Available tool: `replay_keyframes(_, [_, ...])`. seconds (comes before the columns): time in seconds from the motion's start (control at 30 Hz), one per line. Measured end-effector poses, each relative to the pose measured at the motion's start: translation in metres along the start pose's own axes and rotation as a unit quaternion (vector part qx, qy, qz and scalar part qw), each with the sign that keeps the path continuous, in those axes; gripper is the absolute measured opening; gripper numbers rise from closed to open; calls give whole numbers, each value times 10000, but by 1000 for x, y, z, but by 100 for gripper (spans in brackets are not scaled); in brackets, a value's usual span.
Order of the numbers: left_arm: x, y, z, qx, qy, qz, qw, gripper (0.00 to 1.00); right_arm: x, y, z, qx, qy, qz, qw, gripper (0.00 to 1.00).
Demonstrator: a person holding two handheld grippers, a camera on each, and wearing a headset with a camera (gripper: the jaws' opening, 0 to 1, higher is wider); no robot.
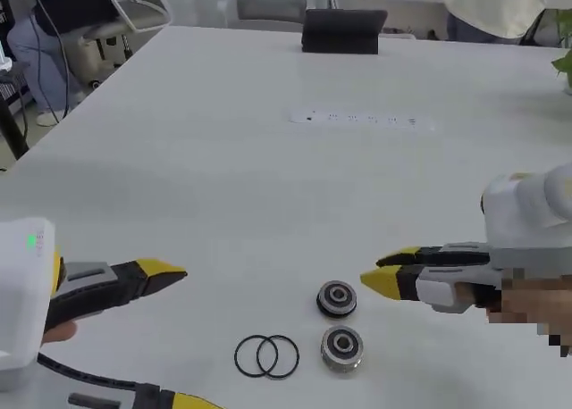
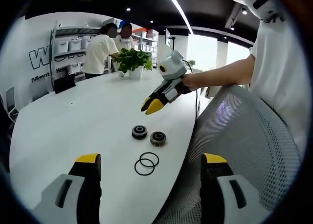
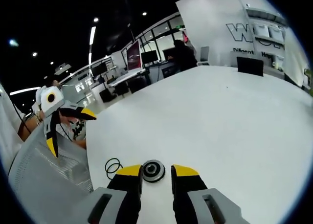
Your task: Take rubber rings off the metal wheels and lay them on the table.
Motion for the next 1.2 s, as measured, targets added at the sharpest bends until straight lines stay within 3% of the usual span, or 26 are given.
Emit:
replay_keyframes(0.07, [-1, 2, 6, -15, 83, -7, 10000, 82, 2, 1, -2, 3, 153, 37, 9999, 21])
replay_keyframes(0.27, [-4, 4, 23, 19, 425, -92, 9991, 82, 3, 1, -7, -54, 132, -3, 9999, 21])
replay_keyframes(0.43, [-14, 8, 44, 103, 723, -65, 9973, 80, 3, 2, -10, -124, 55, -22, 9999, 21])
replay_keyframes(0.6, [-28, 15, 61, 56, 819, 21, 9966, 76, 3, 4, -12, -234, -50, -29, 9997, 21])
replay_keyframes(0.67, [-33, 19, 68, 101, 979, 33, 9951, 75, 3, 4, -13, -269, -88, -31, 9996, 21])
replay_keyframes(0.9, [-36, 43, 87, 223, 1102, -182, 9935, 74, 4, 4, -15, -329, -136, -29, 9994, 21])
replay_keyframes(1.2, [-43, 76, 97, 342, 1162, -314, 9921, 69, 6, 7, -21, -530, -257, -42, 9983, 20])
Point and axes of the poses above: the centre of the closed fingertips' face, and the gripper's own axes: y roughly forward along the fingers, x roughly to its right, z roughly out of its top, the point moved 8 cm from there along -y, roughly backward along the fingers, and after that the axes turned 5 degrees about y, right-handed, at the moved point
